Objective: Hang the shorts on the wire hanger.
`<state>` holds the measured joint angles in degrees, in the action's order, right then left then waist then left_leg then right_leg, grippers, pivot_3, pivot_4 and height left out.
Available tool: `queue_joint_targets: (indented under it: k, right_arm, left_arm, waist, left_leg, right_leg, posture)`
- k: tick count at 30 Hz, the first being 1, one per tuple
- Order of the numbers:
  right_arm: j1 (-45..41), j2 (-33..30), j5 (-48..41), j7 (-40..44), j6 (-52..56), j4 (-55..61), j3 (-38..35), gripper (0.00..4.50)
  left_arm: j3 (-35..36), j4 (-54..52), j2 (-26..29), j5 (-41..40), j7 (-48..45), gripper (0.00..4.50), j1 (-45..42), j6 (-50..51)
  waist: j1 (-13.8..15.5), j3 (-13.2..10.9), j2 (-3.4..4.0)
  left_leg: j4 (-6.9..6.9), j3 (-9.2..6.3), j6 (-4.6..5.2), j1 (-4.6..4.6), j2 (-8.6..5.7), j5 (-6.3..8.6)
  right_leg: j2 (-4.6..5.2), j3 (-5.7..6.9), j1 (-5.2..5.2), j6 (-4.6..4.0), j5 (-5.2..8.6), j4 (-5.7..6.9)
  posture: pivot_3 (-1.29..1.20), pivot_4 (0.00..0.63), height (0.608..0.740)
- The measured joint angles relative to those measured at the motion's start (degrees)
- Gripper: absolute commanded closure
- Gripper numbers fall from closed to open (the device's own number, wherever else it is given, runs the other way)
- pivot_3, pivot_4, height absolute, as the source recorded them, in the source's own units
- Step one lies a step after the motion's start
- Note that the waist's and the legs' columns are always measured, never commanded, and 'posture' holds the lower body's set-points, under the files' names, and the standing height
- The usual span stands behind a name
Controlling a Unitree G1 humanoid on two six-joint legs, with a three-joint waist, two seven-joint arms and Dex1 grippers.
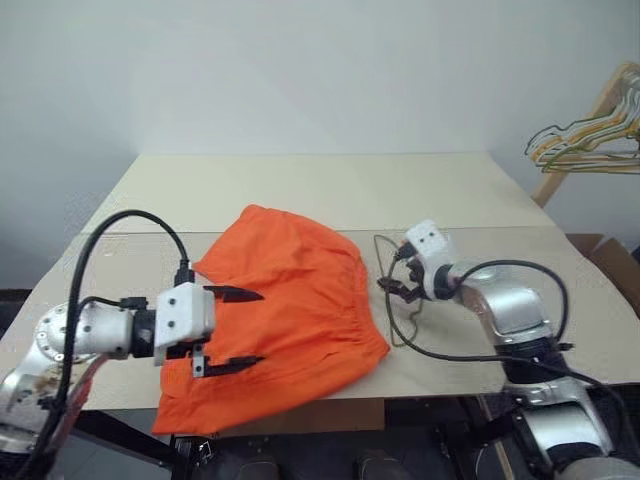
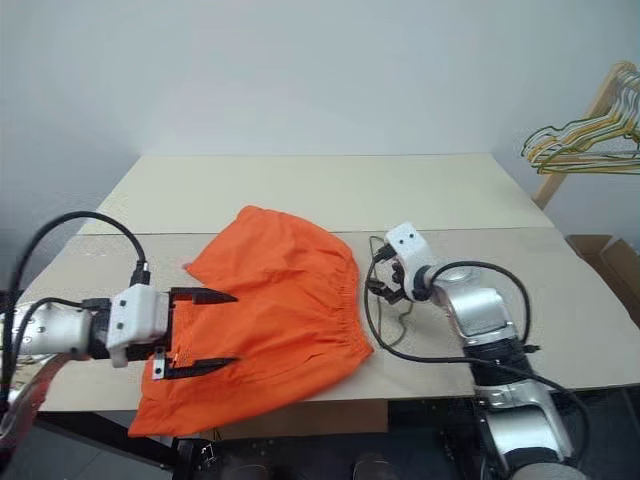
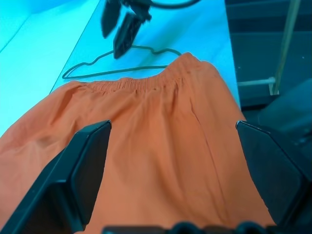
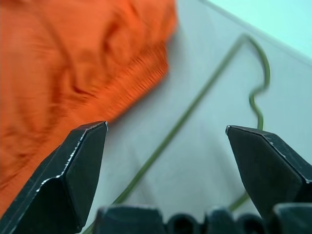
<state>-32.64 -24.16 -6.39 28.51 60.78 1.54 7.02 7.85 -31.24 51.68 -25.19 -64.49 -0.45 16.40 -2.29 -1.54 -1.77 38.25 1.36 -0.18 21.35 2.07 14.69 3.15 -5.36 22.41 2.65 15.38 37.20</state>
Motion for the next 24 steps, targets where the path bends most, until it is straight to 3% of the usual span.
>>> queue_joint_targets:
  k: [5,12,15,24]
  right_arm:
    - [2.8,8.6,0.6,-8.8,3.8,0.3,-2.5,0.0]
    - [4.4,10.5,1.3,-12.8,3.8,-1.1,-1.8,0.0]
    - [4.5,10.2,1.3,-12.5,3.7,-1.2,-0.7,0.6]
    - [4.4,8.8,1.3,-11.2,3.5,-2.0,1.2,3.58]
  left_arm:
    - [-1.3,1.9,-2.7,0.1,0.7,0.06,-2.8,-0.6]
    - [-2.8,3.0,-4.2,-0.7,0.8,0.06,-4.2,-1.2]
    - [-3.2,3.0,-4.2,-0.6,0.8,0.0,-4.1,-1.3]
    - [-4.3,3.6,-4.2,0.6,0.8,0.0,-4.1,-2.4]
  waist:
    - [-1.0,0.0,0.02]
    - [-2.4,0.0,0.02]
    - [-3.2,0.0,0.02]
    - [-3.4,0.2,-0.16]
  left_leg:
    - [0.01,-0.04,-0.01,-0.03,-0.02,0.0]
    - [-0.01,-0.11,0.0,-0.02,-0.02,0.0]
    - [-0.01,-0.18,0.0,-0.05,-0.02,0.0]
    - [-0.02,-0.32,0.0,-0.08,-0.01,0.01]
  right_leg:
    - [0.01,0.02,-0.05,0.05,-0.02,0.0]
    - [-0.01,0.03,-0.05,0.07,-0.01,-0.04]
    - [0.0,0.09,-0.11,0.07,-0.01,-0.05]
    - [-0.03,0.18,-0.18,0.07,0.0,-0.1]
  posture:
    - [-0.05,0.0,0.74]
    - [-0.05,0.0,0.74]
    - [-0.05,0.0,0.74]
    - [-0.04,0.0,0.74]
